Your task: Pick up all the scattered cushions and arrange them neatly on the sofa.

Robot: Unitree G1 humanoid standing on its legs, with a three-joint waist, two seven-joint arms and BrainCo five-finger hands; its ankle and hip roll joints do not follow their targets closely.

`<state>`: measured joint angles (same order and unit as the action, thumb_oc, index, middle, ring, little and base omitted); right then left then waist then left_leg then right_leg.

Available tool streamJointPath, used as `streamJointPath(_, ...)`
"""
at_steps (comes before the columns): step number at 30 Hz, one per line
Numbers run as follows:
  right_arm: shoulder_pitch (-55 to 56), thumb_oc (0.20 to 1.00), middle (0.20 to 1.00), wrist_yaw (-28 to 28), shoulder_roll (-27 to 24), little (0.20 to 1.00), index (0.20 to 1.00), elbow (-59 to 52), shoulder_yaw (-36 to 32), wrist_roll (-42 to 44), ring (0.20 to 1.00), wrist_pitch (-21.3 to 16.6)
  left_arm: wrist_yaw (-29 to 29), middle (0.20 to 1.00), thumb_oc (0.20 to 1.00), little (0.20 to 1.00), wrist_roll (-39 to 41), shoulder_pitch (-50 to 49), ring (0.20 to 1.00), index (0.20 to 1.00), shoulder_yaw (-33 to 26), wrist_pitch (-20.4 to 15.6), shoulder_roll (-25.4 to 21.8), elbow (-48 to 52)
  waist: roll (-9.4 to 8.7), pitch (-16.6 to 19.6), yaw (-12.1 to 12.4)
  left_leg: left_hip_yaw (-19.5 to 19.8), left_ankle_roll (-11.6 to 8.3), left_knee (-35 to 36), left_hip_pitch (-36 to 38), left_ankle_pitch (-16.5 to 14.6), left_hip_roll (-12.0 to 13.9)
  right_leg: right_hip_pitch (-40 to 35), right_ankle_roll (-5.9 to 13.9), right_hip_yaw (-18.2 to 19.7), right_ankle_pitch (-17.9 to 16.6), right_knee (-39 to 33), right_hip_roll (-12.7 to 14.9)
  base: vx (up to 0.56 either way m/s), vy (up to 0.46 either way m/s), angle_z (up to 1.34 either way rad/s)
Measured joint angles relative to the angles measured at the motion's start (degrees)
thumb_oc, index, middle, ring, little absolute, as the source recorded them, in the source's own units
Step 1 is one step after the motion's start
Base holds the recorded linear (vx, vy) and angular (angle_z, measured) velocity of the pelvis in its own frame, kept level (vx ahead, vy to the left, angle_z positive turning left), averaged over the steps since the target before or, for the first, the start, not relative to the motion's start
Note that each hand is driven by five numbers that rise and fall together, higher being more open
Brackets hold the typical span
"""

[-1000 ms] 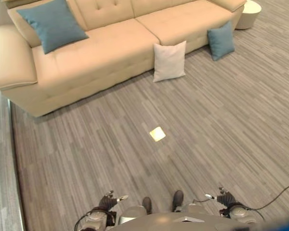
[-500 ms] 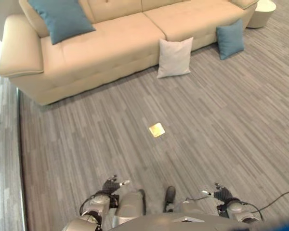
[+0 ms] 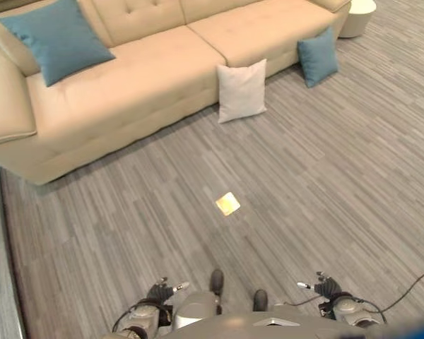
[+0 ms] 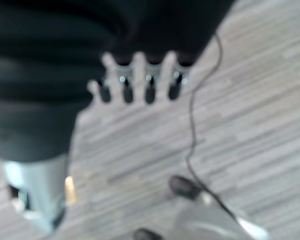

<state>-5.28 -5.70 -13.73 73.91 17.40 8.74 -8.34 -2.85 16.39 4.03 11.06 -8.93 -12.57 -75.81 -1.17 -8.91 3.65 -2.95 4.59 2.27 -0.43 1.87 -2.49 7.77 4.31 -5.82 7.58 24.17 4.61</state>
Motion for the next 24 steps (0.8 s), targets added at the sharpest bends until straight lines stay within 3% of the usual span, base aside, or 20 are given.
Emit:
streamJointPath(2,-0.2,1.000,1.000,0.0,0.1,1.000,1.000,-0.6,0.1,0.0,1.000,0.0,0.0,1.000,1.000,1.000,0.0,0.7,1.000,1.000,0.2,0.0,-0.7,0.2,-0.46,-0.1,-1.0,0.4,0.95,-0.2,2.2,-1.5,-1.2,5.1,1.46,0.3,0.6,12.3,2.0,0.21,0.092,0.06)
streamJointPath(4,-0.2,1.000,1.000,0.0,0.4,1.000,1.000,-1.0,0.2,0.0,1.000,-0.1,0.0,1.000,1.000,1.000,0.0,0.9,1.000,1.000,0.1,-0.2,-1.1,0.3,-0.72,-0.2,-1.2,0.4,1.11,0.3,4.8,-2.7,-1.9,6.3,2.00,2.2,1.1,13.2,1.9,0.22,0.014,-0.02)
streamJointPath(5,-0.5,1.000,1.000,0.1,0.5,1.000,1.000,-1.5,0.3,0.0,1.000,0.0,0.0,1.000,1.000,1.000,0.0,1.6,1.000,1.000,0.1,-0.3,-1.4,0.2,-0.93,-0.1,-1.3,0.2,0.44,1.2,6.0,-3.2,-2.1,7.0,1.90,2.1,1.4,11.1,2.1,0.24,-0.047,-0.09)
streamJointPath(7,-1.2,1.000,1.000,0.0,0.6,1.000,1.000,-2.8,1.1,-0.1,1.000,0.0,0.0,1.000,1.000,1.000,0.0,2.0,1.000,1.000,0.1,-0.3,-1.8,0.2,-1.79,0.3,-1.3,-0.8,-0.10,2.9,7.6,-3.7,-2.3,8.5,1.43,-3.7,-0.3,-2.8,3.3,0.26,-0.063,-0.23)
streamJointPath(8,-1.5,1.000,1.000,0.0,0.6,1.000,1.000,-3.3,1.1,-0.1,1.000,-0.1,0.0,1.000,1.000,1.000,0.0,1.8,1.000,1.000,-0.1,-0.3,-1.6,0.2,-2.05,0.4,-1.2,-1.2,-0.54,2.9,8.0,-4.6,-2.4,9.3,1.93,-5.8,-3.4,-9.8,3.5,0.37,-0.096,-0.22)
streamJointPath(9,-1.7,1.000,1.000,0.0,1.0,1.000,1.000,-3.2,1.0,-0.1,1.000,0.0,0.0,1.000,1.000,1.000,0.0,1.5,1.000,1.000,-0.3,-0.2,-1.2,-0.1,-2.15,0.3,-1.9,-0.8,-0.98,2.9,9.2,-5.8,-2.4,9.1,1.97,-5.4,-8.0,-17.1,2.7,0.38,-0.123,0.01)
streamJointPath(10,-1.6,1.000,1.000,0.0,1.5,1.000,1.000,-2.8,1.0,-0.1,1.000,0.0,0.0,1.000,1.000,1.000,0.0,1.4,1.000,1.000,-0.4,-0.2,-1.2,-0.3,-2.40,0.1,-2.6,0.0,-1.44,2.5,10.6,-7.4,-2.4,8.8,1.95,-4.2,-10.3,-20.0,2.3,0.57,-0.245,0.46)
streamJointPath(12,-0.3,1.000,1.000,0.2,2.3,1.000,1.000,-1.1,1.0,-0.1,1.000,0.1,0.0,1.000,1.000,1.000,-0.1,0.2,1.000,1.000,-0.2,-0.3,-0.2,-0.3,-2.36,0.2,-3.1,3.0,-3.10,2.4,14.3,-10.0,-1.0,5.0,-0.10,-4.6,-11.9,-20.7,0.5,0.37,-0.194,0.87)
streamJointPath(13,1.3,1.000,1.000,0.3,2.4,1.000,1.000,-0.4,1.0,-0.1,1.000,0.1,0.1,1.000,1.000,1.000,-0.2,0.3,1.000,1.000,0.3,-0.3,0.1,-0.1,-2.43,1.0,-2.9,6.3,-4.56,-0.8,15.1,-11.6,0.0,3.3,-3.11,-4.2,-14.0,-20.2,-0.5,0.20,-0.168,0.95)
streamJointPath(14,1.7,1.000,1.000,0.3,2.1,1.000,1.000,-0.3,1.0,-0.1,1.000,0.1,0.1,1.000,1.000,1.000,-0.2,0.2,1.000,1.000,0.2,-0.3,0.8,-0.1,-2.38,1.6,-2.2,7.1,-4.95,-4.5,13.7,-11.9,0.6,1.4,-5.19,-4.3,-14.3,-22.1,-1.3,0.25,-0.218,0.64)
streamJointPath(16,1.5,1.000,1.000,0.3,1.5,1.000,1.000,-1.0,0.5,0.1,1.000,0.0,0.2,1.000,1.000,1.000,-0.2,-0.6,1.000,1.000,-0.4,-0.2,1.0,-0.1,-2.03,1.7,-1.0,7.5,-6.06,-12.9,10.4,-11.9,1.7,-2.7,-6.08,-5.1,-14.6,-26.4,-2.4,0.16,-0.169,0.24)
streamJointPath(18,1.4,1.000,1.000,0.2,1.2,1.000,1.000,-1.3,0.1,0.8,1.000,-0.1,0.3,1.000,1.000,1.000,-0.1,-0.4,1.000,1.000,-0.3,-0.2,0.7,0.0,-2.82,1.7,-0.4,7.7,-9.36,-31.4,1.4,-12.6,1.2,-5.4,-8.65,-6.3,-14.3,-28.5,-2.7,0.11,-0.137,0.32)
streamJointPath(19,0.8,1.000,1.000,0.2,1.0,1.000,1.000,-1.3,0.2,1.3,1.000,-0.2,0.3,1.000,1.000,1.000,-0.1,-0.1,1.000,1.000,-0.3,-0.3,0.6,0.2,-2.84,1.7,0.1,8.0,-9.74,-37.4,-3.0,-12.4,1.2,-6.1,-9.60,-6.4,-13.5,-28.7,-3.1,0.14,-0.117,0.03)
streamJointPath(20,0.5,1.000,1.000,0.1,1.0,1.000,1.000,-1.4,0.4,1.3,1.000,-0.2,0.3,1.000,1.000,1.000,-0.1,0.4,1.000,1.000,-0.3,-0.3,0.5,0.1,-3.03,1.5,0.3,7.8,-9.75,-39.0,-5.5,-12.4,1.4,-7.1,-10.09,-6.9,-13.0,-29.3,-3.4,0.15,-0.084,0.07)
streamJointPath(22,-0.1,1.000,1.000,0.0,1.3,1.000,1.000,-1.6,1.1,1.4,1.000,-0.2,0.3,1.000,1.000,1.000,-0.1,1.2,1.000,1.000,-0.3,-0.2,-0.1,0.3,-4.06,0.4,0.4,6.4,-9.42,-34.9,-9.8,-12.2,1.8,-8.8,-10.60,-7.6,-11.1,-29.4,-3.6,0.21,-0.049,0.14)
streamJointPath(24,-0.7,1.000,1.000,0.0,1.5,1.000,1.000,-1.3,1.1,1.9,1.000,-0.2,0.3,1.000,1.000,1.000,-0.1,1.6,1.000,1.000,-0.2,-0.3,-0.8,0.3,-4.63,-0.8,0.0,4.2,-8.48,-21.8,-11.6,-9.8,1.7,-10.5,-8.90,-8.5,-9.0,-29.7,-3.7,0.28,-0.003,0.15)
